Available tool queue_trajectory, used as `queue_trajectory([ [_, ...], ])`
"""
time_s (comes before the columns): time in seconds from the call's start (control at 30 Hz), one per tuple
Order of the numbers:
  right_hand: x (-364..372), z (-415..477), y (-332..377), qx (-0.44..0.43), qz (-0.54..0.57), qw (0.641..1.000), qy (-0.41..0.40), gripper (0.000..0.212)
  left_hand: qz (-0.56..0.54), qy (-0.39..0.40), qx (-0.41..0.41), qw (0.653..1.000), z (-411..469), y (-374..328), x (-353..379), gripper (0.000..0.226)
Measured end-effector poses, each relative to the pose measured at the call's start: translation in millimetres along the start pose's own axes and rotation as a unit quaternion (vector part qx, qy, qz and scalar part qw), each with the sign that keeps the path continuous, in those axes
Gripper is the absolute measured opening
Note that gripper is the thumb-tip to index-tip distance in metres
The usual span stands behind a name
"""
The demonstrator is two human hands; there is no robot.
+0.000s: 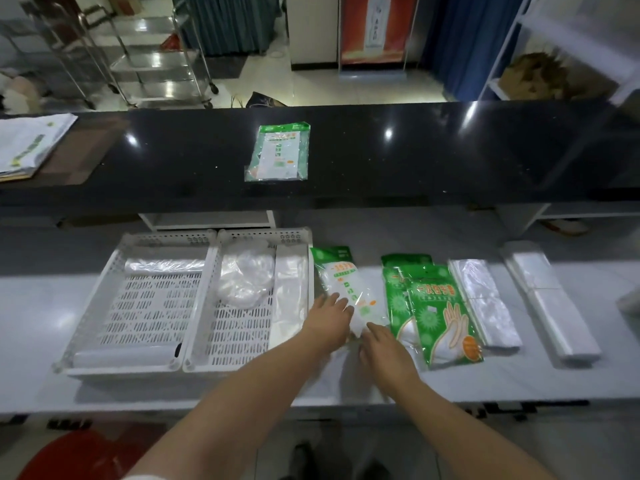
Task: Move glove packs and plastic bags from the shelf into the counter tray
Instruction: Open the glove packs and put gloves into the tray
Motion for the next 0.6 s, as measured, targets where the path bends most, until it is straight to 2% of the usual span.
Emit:
queue_trajectory([
  [0.07, -0.7, -7.5, -7.4, 0.002, 0.012, 1.0, -0.011, 0.033, -0.021, 0.008, 0.015, 1.0, 3.5, -11.7, 9.5, 0.049],
  [0.13, -0.8, -15.9, -10.6, -0.008, 0.018, 1.0, -0.024, 0.038, -0.04, 0.035, 0.011, 0.999, 5.3, -16.9, 22.9, 0.059],
  [0.2, 3.3, -23.4, -13.9, -0.008, 0.006, 1.0, -0.018, 0.031, -0.054, 0.064, 0.006, 0.996, 5.4, -19.2, 34.5, 0.069],
  [0.37, 15.1, -33.8, -26.3, 0.007, -0.003, 1.0, -0.001, 0.017, -0.08, 0.073, -0.003, 0.994, 9.4, -23.4, 41.3, 0.059],
  [0.47, 16.5, -34.6, -28.5, 0.004, -0.014, 1.0, 0.004, 0.012, -0.054, 0.07, 0.029, 0.996, 11.8, -27.9, 46.1, 0.067],
  [0.53, 17.2, -34.1, -31.2, 0.017, -0.031, 0.999, 0.009, 0.017, -0.056, 0.069, 0.017, 0.996, 8.0, -24.6, 48.6, 0.057],
  [0.6, 18.4, -33.7, -32.4, 0.029, -0.044, 0.999, 0.015, 0.023, -0.061, 0.064, 0.006, 0.996, 2.9, -23.4, 50.8, 0.06],
])
Point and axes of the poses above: each hand's wrist, its own z-axis towards the middle knuckle, its own x-axis out of the palm, y = z × x, the point moved 9 cm from there along z, towards the middle knuckle, and after that the axes turned 1 degree about z, right-handed, at the moved point
